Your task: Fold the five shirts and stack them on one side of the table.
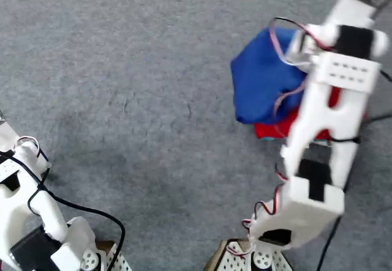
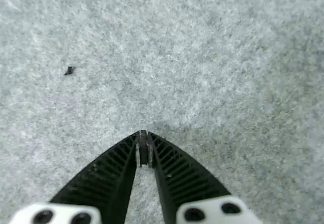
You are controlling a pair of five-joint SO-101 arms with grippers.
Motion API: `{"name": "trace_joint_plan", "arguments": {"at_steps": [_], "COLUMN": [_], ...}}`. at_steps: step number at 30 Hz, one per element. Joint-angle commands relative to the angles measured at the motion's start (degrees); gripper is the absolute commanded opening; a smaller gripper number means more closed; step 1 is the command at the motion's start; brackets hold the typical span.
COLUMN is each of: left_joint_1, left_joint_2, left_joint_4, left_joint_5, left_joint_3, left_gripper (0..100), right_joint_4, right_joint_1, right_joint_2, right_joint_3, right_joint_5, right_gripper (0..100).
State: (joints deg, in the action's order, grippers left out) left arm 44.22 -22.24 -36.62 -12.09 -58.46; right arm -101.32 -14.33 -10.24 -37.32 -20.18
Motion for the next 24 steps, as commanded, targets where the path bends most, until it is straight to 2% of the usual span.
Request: {"name": "trace_joint_plan", "arguments": {"at_steps": [1, 7, 9, 16, 19, 22, 24], "left_joint_1": [0.1, 0.1, 0.1, -2.5, -5.3, -8.7, -11.8], "left_joint_2": [-0.9, -0.9, -1.0, -1.5, -2.9, -8.2, -13.8], "left_joint_4": [0.7, 0.7, 0.7, -0.4, -5.4, -13.4, -18.1], "left_joint_5": [0.0, 0.0, 0.0, 0.0, 0.0, 0.2, 0.1], "left_joint_3": [0.4, 0.3, 0.3, 0.1, 2.1, 4.1, 4.6], "left_gripper": [2, 2, 2, 2, 2, 2, 2], "right_joint_4": [-0.8, -0.8, -0.8, -0.8, -0.9, -0.9, -0.9], "right_joint_1": [-8.1, -14.5, -15.9, -18.8, -18.7, -18.5, -18.5], "right_joint_2": [5.5, 4.7, 4.6, 5.1, 6.6, 11.0, 15.0], "right_joint_3": [2.9, 6.5, 6.8, 6.5, 5.0, 3.6, 3.6], "right_joint_5": [4.5, 12.1, 12.8, 13.1, 13.0, 13.1, 14.5], "right_gripper": [0.5, 1.1, 4.7, 35.2, 45.9, 43.6, 35.2]}}
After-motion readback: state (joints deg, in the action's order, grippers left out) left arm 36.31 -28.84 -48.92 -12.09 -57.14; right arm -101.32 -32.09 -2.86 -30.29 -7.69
